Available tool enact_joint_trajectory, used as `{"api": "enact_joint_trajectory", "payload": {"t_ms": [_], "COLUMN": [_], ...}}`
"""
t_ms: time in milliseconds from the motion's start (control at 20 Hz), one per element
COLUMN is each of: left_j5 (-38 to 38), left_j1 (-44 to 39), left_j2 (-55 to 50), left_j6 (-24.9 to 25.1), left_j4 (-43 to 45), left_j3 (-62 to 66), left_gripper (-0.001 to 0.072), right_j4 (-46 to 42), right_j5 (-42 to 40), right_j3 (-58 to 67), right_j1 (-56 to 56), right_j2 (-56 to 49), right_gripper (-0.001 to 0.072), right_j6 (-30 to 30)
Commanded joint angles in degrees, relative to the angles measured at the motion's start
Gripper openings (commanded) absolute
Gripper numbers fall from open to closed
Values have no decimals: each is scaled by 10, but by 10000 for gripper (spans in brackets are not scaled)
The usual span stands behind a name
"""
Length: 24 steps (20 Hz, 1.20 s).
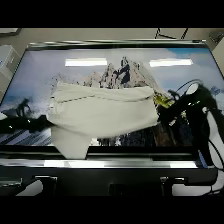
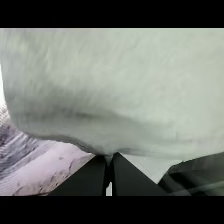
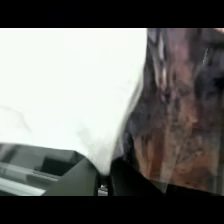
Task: Fold the clothes and pants, and hang the long-sleeved shirts on hangers.
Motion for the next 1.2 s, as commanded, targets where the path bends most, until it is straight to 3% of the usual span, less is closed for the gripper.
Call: {"api": "enact_joint_trajectory", "payload": {"t_ms": [0,250,500,750,850,950,1150], "left_j5": [14,127,182,195,175,106,-68], "left_j1": [0,0,0,0,0,0,-8], "left_j2": [80,188,296,304,292,261,147], "left_j6": [0,24,24,23,17,1,-19], "left_j4": [-35,-30,-23,-21,-10,17,24], "left_j3": [207,549,583,601,601,598,532], "left_gripper": [20,21,20,21,21,21,20], "right_j4": [-28,-134,-152,-156,-156,-156,-145], "right_j5": [-49,-234,-240,-257,-253,-209,14], "right_j3": [151,369,373,373,373,373,352], "right_j1": [-13,-19,-19,-19,-19,-19,-18], "right_j2": [109,292,430,461,452,425,275], "right_gripper": [45,46,46,45,46,46,45], "right_j6": [-11,-12,-12,-7,1,10,23]}}
